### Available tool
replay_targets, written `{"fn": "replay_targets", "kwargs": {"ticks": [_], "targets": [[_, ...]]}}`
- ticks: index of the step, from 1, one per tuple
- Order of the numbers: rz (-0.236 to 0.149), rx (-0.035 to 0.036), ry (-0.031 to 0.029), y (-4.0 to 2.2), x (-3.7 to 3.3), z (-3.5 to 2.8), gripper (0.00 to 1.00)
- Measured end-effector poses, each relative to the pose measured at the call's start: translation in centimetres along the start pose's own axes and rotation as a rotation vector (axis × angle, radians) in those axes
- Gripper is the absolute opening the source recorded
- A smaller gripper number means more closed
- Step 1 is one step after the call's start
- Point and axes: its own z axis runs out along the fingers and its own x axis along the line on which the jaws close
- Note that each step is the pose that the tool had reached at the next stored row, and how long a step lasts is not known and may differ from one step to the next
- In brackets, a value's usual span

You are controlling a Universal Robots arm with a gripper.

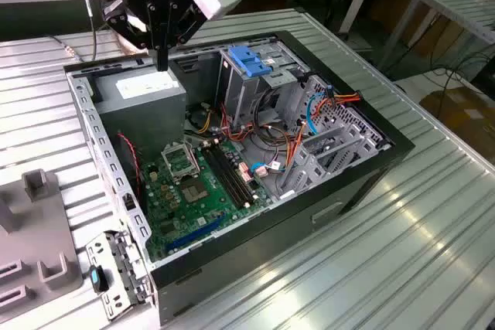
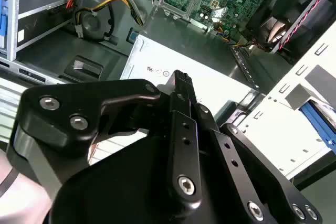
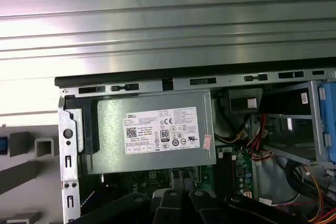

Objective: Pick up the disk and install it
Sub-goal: 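Reach for the disk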

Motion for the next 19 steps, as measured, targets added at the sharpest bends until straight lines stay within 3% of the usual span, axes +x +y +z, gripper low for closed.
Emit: {"fn": "replay_targets", "kwargs": {"ticks": [19], "targets": [[0.000, 0.0000, 0.0000, -0.12, 1.57, -0.03, 0.11]]}}
